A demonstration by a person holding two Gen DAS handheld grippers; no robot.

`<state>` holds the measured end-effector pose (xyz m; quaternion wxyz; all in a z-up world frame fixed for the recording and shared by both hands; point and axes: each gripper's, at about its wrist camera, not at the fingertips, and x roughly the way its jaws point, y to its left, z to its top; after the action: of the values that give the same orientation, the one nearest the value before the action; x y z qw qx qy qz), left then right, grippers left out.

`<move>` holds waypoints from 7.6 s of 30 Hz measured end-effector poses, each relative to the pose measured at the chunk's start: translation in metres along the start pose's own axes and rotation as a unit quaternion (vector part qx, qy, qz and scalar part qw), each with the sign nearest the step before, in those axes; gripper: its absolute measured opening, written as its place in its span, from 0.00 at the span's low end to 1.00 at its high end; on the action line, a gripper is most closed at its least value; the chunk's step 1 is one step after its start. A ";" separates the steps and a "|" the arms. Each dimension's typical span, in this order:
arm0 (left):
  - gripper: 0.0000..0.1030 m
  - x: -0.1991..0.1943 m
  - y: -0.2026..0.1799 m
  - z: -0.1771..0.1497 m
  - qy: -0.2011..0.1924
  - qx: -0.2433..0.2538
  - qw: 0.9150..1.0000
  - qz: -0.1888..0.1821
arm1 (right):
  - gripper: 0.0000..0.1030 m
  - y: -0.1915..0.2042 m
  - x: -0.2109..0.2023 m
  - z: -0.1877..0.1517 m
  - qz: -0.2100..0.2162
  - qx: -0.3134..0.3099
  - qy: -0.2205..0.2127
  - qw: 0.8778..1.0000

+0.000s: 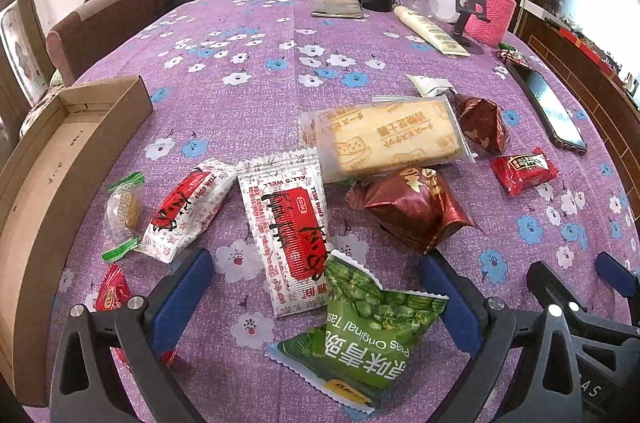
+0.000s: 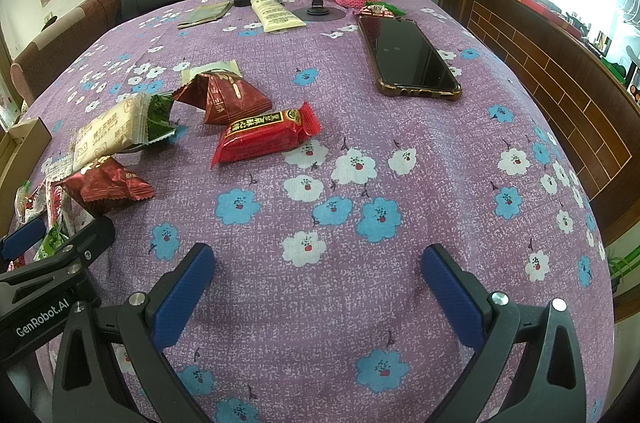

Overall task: Organize snacks
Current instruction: 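Grasp the red candy packet with the left gripper while the right gripper grasps the green pea bag, then carry both snacks over the cardboard box and open both grippers to drop them, then grasp a red-and-white milk packet with the left gripper while the right grasps a white packet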

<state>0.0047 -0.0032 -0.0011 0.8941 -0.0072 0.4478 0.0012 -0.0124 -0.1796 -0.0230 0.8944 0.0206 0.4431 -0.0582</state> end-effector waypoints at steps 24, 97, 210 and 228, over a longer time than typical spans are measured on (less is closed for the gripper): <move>1.00 0.002 -0.002 0.002 0.000 -0.006 1.000 0.005 | 1.00 0.000 0.000 0.000 0.000 0.000 0.000 1.000; 0.29 -0.046 0.100 -0.035 0.014 0.076 0.990 -0.121 | 0.37 0.095 -0.046 -0.016 0.216 0.001 0.001 0.976; 0.73 -0.082 0.140 -0.011 -0.028 0.028 0.989 -0.141 | 0.13 0.146 -0.004 0.014 0.261 -0.040 0.028 0.964; 0.34 0.011 0.071 0.035 0.049 0.142 0.983 -0.109 | 0.11 0.096 -0.023 0.026 0.299 0.032 -0.006 0.954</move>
<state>0.0387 0.0684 0.0109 0.8580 0.0706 0.4829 -0.1601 0.0059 -0.0850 0.0097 0.8725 0.1804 0.4090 0.1972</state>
